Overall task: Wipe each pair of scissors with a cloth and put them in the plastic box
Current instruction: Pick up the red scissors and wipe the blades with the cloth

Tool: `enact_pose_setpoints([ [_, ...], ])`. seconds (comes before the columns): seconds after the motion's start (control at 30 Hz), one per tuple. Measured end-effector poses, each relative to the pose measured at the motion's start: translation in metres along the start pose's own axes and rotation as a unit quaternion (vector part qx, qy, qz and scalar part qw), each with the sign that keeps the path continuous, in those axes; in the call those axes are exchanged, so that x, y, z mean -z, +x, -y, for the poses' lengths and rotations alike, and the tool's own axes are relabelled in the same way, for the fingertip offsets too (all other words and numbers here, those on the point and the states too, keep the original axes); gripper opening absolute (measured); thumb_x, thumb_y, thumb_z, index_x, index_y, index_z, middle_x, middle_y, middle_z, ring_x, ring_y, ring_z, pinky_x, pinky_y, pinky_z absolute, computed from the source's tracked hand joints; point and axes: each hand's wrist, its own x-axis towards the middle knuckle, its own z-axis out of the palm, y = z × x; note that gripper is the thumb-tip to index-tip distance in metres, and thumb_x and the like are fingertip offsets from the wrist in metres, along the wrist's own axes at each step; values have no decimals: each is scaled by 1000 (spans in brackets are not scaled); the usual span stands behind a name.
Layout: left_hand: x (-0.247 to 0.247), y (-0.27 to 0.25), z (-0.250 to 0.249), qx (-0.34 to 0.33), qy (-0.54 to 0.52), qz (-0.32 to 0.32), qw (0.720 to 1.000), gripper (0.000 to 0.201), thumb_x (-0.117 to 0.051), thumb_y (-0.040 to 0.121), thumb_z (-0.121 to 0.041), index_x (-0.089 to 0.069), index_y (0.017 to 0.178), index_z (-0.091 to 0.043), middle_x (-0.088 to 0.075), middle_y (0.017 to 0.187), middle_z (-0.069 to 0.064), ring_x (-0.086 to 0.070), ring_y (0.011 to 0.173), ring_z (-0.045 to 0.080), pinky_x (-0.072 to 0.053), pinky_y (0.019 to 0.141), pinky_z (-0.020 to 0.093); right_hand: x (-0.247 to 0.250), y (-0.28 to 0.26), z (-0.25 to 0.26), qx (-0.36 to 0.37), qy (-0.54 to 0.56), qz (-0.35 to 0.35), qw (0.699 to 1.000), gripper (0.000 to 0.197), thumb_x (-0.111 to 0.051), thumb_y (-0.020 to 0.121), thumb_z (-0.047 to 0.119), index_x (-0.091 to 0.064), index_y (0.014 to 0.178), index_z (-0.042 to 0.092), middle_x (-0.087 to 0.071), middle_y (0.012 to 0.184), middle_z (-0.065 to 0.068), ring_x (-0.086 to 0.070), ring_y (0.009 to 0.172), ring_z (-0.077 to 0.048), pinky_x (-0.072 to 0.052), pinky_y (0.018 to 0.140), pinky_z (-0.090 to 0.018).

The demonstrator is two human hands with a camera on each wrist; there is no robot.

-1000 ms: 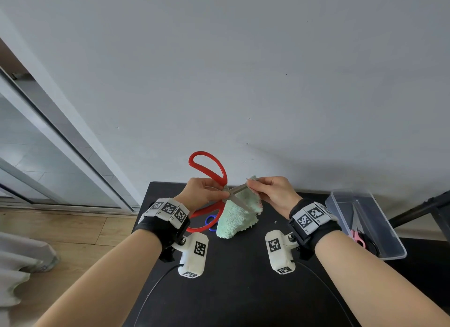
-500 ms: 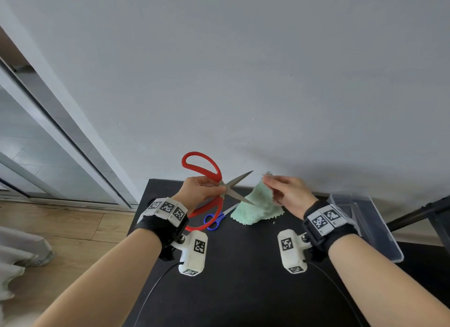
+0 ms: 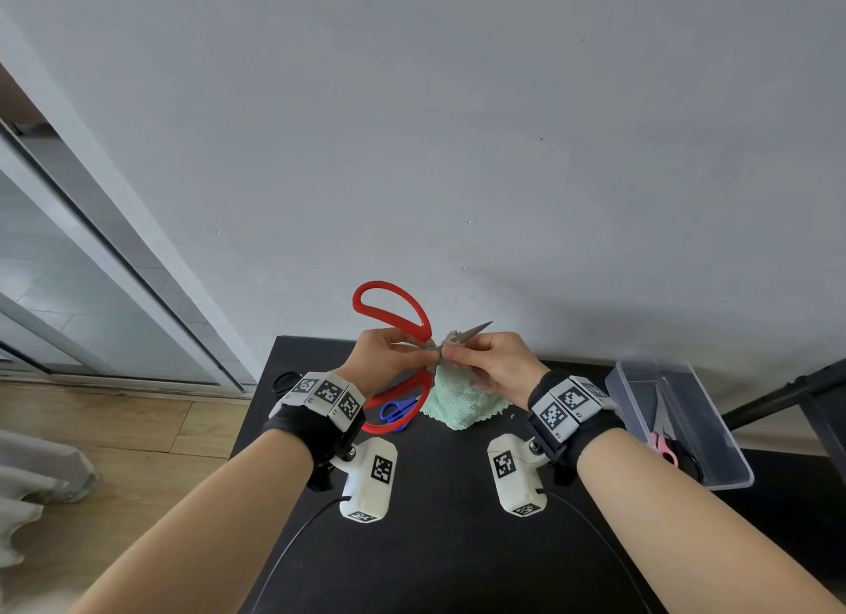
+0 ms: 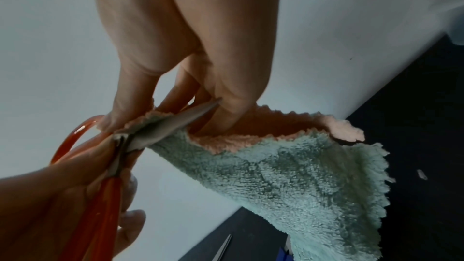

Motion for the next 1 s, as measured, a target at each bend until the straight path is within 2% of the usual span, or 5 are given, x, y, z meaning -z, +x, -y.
enact_pose_setpoints([
  [0.3,-3,2,2,-11,30,6,999,15,-78,76,-18,-70,88,-11,-74,89,11,-71,85,22,-56,83,30,1,0,-2,26,20,-15,999,8,-75,79,9,-68,77,5,-62,54,2,-53,45,-6,-40,43,-18],
  [0.5,1,5,4,-5,29,28,999,19,-77,78,-17,-72,96,-11,-74,92,12,-71,92,27,-55,88,34,7,2,-5,32,15,-21,999,16,-74,80,16,-68,72,3,-53,51,-3,-42,41,-12,-31,39,-21],
  [0.67,7,5,2,-6,66,35,997,16,-75,80,-20,-71,95,-17,-75,92,7,-71,91,23,-54,88,30,13,0,-4,36,15,-34,999,29,-73,80,17,-66,84,-11,-56,54,-3,-43,39,-8,-33,39,-20],
  [0.8,11,4,2,-6,80,38,996,16,-75,80,-20,-72,95,-18,-74,94,7,-71,92,23,-52,93,33,19,0,-4,33,8,-36,999,31,-73,80,21,-67,85,-9,-51,56,-4,-41,39,-11,-31,37,-19],
  [1.0,16,1,1,8,78,38,996,21,-74,81,-19,-71,100,-11,-75,92,8,-71,90,23,-53,90,31,33,3,-4,36,-6,-46,998,24,-75,78,27,-66,64,9,-49,52,-5,-45,37,-17,-36,35,-22],
])
